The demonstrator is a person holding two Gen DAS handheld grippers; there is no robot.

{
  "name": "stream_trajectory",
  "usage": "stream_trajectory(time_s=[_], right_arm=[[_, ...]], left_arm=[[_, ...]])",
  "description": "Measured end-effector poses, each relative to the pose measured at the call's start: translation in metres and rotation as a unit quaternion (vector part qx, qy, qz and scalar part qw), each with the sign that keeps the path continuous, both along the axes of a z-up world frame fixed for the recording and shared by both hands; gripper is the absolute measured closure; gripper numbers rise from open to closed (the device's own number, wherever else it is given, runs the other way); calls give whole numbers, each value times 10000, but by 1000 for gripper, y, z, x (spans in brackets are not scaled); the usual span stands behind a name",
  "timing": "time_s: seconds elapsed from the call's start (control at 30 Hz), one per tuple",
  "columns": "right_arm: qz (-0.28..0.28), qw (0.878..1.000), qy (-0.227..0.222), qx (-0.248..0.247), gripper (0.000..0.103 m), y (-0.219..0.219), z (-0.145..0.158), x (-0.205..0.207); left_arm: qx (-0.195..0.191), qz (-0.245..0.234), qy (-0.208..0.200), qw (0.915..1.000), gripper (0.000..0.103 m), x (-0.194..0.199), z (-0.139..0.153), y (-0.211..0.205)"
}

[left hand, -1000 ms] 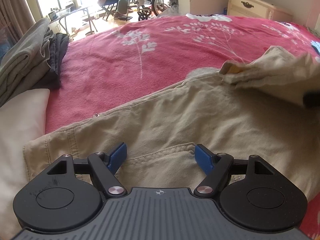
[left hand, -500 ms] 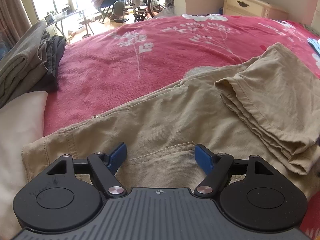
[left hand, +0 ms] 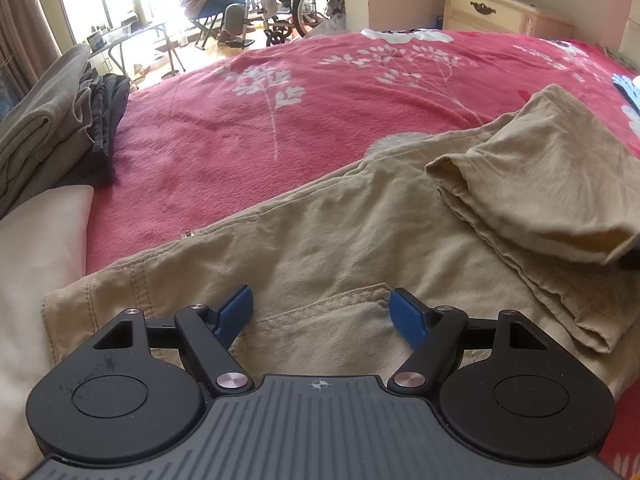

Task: Fold clothes
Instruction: 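Fold the held pants leg over onto the pants with the right gripper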

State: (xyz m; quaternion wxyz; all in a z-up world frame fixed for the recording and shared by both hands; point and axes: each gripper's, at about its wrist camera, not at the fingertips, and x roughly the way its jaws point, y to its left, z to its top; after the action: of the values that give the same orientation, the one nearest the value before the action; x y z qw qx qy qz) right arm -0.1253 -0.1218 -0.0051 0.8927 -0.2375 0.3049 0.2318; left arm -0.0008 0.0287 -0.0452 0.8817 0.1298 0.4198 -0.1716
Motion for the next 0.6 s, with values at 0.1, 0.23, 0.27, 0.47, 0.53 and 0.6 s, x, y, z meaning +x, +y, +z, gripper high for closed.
stream_trajectory(time_s=[0.1, 0.23, 0.27, 0.47, 0.53, 0.6], right_arm=[[-38, 10000, 50, -44, 102, 2, 0, -2], [111, 9994, 124, -306, 102, 7, -9, -10], [110, 9994, 105, -313, 102, 8, -8, -9], [112, 9989, 195, -404, 101, 13, -18, -8], [157, 9986, 207, -467, 101, 16, -24, -11], [205, 9983, 182, -522, 101, 21, -28, -14]], left_arm=[[3, 24, 4, 10000, 26, 1, 0, -1], [-2, 24, 4, 10000, 26, 1, 0, -1], [-3, 16, 0, 10000, 26, 0, 0, 0], [2, 29, -4, 10000, 26, 1, -1, -1], [7, 22, -14, 10000, 26, 0, -1, -1], [12, 17, -23, 10000, 26, 0, -1, -1]])
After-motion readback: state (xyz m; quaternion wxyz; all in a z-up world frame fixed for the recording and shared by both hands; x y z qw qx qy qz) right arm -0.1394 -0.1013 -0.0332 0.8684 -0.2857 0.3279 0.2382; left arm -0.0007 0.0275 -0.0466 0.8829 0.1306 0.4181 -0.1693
